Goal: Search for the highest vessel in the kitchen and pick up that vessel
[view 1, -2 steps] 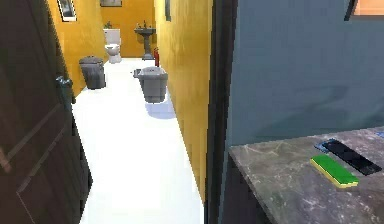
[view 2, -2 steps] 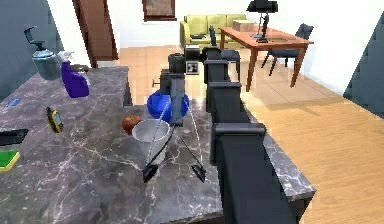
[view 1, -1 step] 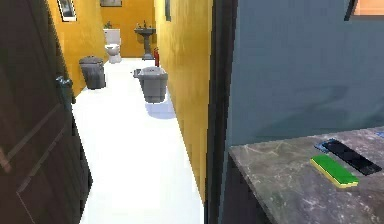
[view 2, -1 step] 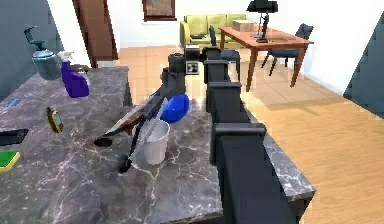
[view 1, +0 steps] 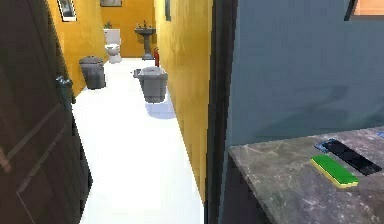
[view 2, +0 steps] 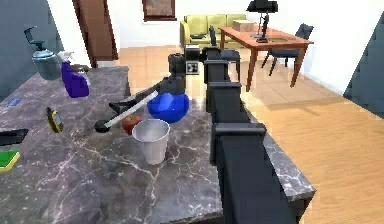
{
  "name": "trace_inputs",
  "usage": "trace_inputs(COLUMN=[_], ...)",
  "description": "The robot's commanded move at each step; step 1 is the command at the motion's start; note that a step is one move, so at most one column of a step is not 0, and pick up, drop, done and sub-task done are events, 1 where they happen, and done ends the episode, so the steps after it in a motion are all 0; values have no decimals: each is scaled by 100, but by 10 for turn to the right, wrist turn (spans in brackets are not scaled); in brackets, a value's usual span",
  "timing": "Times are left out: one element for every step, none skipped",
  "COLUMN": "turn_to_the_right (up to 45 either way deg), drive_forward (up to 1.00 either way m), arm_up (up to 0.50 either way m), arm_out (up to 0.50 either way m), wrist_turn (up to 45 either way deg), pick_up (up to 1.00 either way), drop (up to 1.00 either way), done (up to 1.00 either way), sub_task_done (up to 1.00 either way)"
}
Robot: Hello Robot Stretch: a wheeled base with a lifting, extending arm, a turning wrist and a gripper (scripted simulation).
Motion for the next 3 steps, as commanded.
trace_inputs(turn_to_the_right=[0,0,0], drive_forward=[0,0,0], arm_up=[0,0,-10], arm_out=[0,0,0], wrist_turn=[450,180,0], pick_up=[0,0,0], drop=[0,0,0], done=[0,0,0], sub_task_done=[0,0,0])
